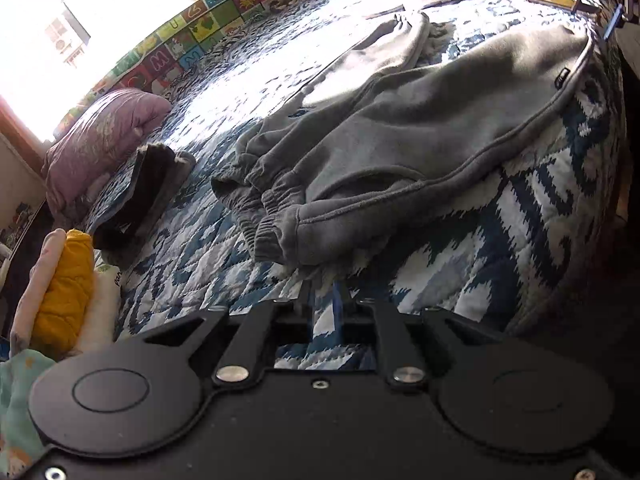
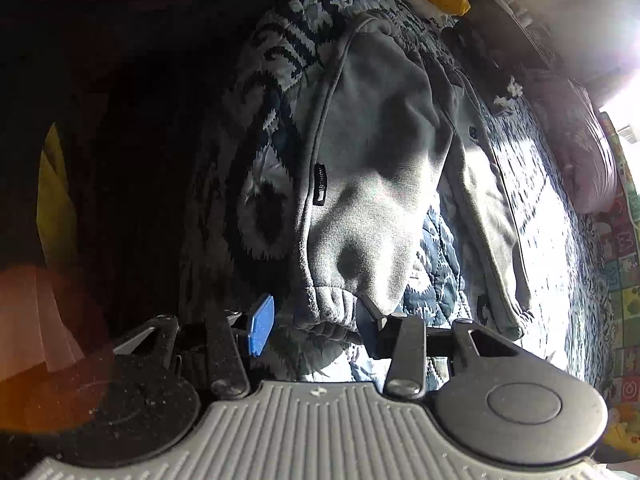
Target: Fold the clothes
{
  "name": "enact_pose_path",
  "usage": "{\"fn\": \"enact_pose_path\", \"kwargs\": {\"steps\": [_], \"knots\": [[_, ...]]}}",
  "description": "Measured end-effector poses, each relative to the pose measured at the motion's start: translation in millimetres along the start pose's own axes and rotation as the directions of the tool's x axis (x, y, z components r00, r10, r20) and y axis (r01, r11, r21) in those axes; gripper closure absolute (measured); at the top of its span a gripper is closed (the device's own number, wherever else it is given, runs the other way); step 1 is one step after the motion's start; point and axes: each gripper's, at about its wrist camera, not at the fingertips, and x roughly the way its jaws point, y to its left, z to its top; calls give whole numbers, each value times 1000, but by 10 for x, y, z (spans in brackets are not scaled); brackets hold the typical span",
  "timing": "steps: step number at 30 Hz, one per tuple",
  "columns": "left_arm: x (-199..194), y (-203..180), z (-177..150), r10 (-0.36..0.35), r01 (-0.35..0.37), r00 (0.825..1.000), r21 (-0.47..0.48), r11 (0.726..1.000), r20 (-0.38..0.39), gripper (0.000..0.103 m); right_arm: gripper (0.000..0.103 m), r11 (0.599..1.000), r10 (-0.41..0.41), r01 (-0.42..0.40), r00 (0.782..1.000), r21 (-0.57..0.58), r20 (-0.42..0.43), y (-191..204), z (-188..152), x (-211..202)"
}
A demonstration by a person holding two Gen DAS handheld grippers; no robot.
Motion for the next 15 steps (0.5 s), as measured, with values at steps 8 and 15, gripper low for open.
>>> {"fn": "enact_pose_path", "kwargs": {"steps": [8, 15], "knots": [[229, 525, 129, -25, 34, 999, -776, 630, 23, 41, 23, 226, 29, -54, 998, 973, 48, -1150, -925, 444], [652, 355, -160, -106, 10, 994, -983, 186, -9, 40, 24, -335, -8, -289, 952, 897, 305, -707, -1433, 708]]}}
